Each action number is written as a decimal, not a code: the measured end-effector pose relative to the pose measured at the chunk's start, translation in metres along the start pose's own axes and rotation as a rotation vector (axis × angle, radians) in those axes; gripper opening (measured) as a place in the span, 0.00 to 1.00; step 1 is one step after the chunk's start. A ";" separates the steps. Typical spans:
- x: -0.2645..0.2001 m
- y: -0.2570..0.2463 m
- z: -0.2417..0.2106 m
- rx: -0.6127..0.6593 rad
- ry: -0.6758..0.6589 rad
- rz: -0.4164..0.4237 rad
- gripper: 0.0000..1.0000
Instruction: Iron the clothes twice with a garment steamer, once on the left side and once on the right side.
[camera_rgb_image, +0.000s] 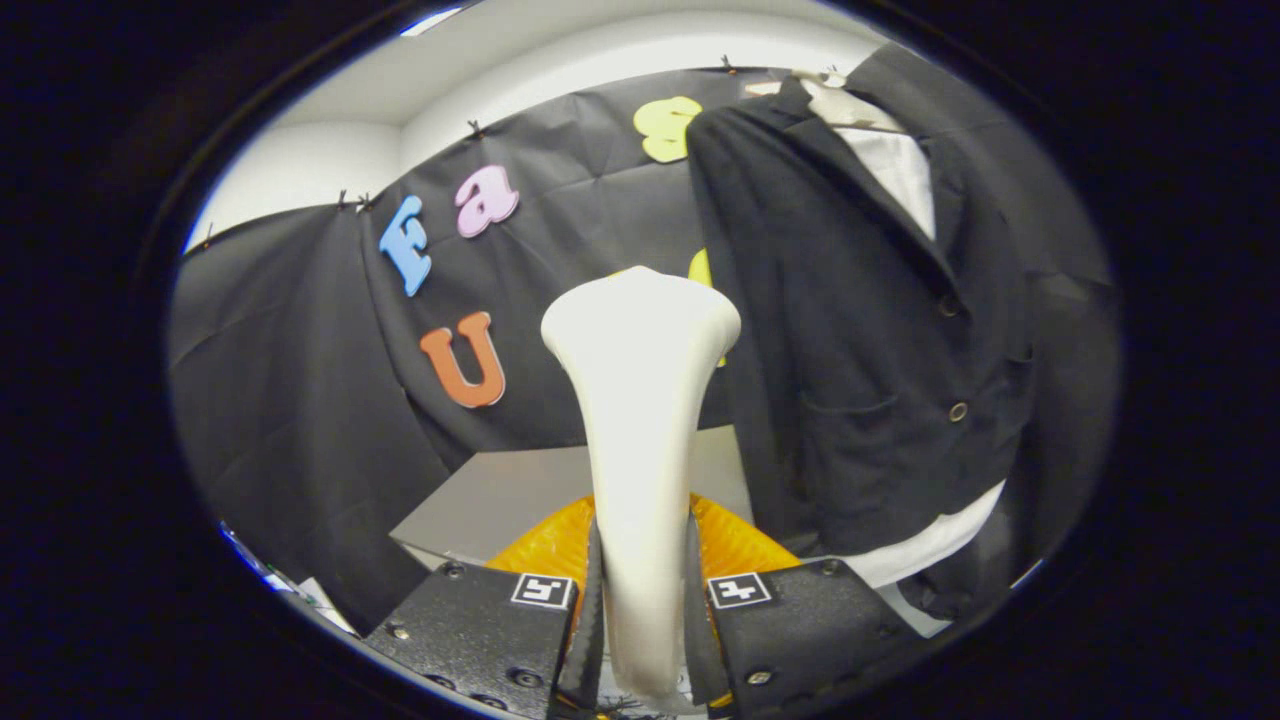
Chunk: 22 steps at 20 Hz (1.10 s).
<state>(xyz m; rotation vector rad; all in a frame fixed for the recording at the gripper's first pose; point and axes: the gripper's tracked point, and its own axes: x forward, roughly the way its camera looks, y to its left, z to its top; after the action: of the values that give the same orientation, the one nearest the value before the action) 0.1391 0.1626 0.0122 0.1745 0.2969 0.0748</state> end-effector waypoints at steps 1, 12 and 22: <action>-0.006 -0.019 0.018 0.006 -0.038 -0.012 0.36; -0.048 -0.113 0.177 -0.125 -0.409 -0.056 0.36; -0.030 -0.117 0.251 -0.206 -0.563 -0.022 0.36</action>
<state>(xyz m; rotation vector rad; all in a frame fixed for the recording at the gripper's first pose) 0.1909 0.0047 0.2356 -0.0166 -0.2707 0.0321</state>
